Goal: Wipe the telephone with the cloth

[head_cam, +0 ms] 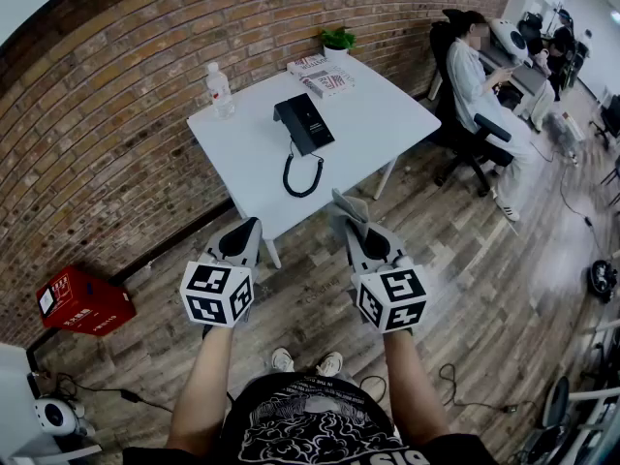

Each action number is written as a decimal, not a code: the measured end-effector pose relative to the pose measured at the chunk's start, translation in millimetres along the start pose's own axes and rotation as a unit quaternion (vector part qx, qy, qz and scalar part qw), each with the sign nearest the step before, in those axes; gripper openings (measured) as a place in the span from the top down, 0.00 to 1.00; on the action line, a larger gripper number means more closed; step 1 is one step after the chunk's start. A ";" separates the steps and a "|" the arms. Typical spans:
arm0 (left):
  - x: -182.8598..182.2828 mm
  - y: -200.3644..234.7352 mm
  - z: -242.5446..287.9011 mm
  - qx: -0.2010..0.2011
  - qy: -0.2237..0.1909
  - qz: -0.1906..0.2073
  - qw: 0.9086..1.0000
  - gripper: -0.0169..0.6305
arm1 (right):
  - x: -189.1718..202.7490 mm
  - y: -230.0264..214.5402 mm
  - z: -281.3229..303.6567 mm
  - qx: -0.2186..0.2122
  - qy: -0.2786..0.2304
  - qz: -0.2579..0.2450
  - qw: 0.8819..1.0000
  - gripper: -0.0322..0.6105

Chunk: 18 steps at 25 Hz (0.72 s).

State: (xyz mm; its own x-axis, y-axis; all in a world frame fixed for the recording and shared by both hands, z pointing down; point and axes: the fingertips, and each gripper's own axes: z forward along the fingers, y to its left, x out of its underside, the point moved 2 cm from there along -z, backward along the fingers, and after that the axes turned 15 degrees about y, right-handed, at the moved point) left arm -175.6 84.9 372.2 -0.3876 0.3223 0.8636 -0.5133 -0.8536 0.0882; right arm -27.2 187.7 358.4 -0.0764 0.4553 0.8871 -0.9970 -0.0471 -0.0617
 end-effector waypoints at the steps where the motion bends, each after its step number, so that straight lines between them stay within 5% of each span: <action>1: -0.4 -1.6 2.0 0.000 0.001 -0.001 1.000 0.97 | 0.9 -2.4 0.6 -0.001 0.001 0.002 1.000 0.93; 18: -15.0 -39.9 48.9 -0.022 0.007 -0.015 1.000 0.97 | 4.7 -55.8 10.7 -0.050 0.004 -0.013 0.999 0.93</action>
State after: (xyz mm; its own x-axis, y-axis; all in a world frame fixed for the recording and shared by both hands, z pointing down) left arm -111.9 94.1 380.0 -0.3823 0.3529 0.8540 -0.5575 -0.8252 0.0914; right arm 28.2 183.0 370.9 -0.0497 0.4625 0.8852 -0.9950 0.0541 -0.0842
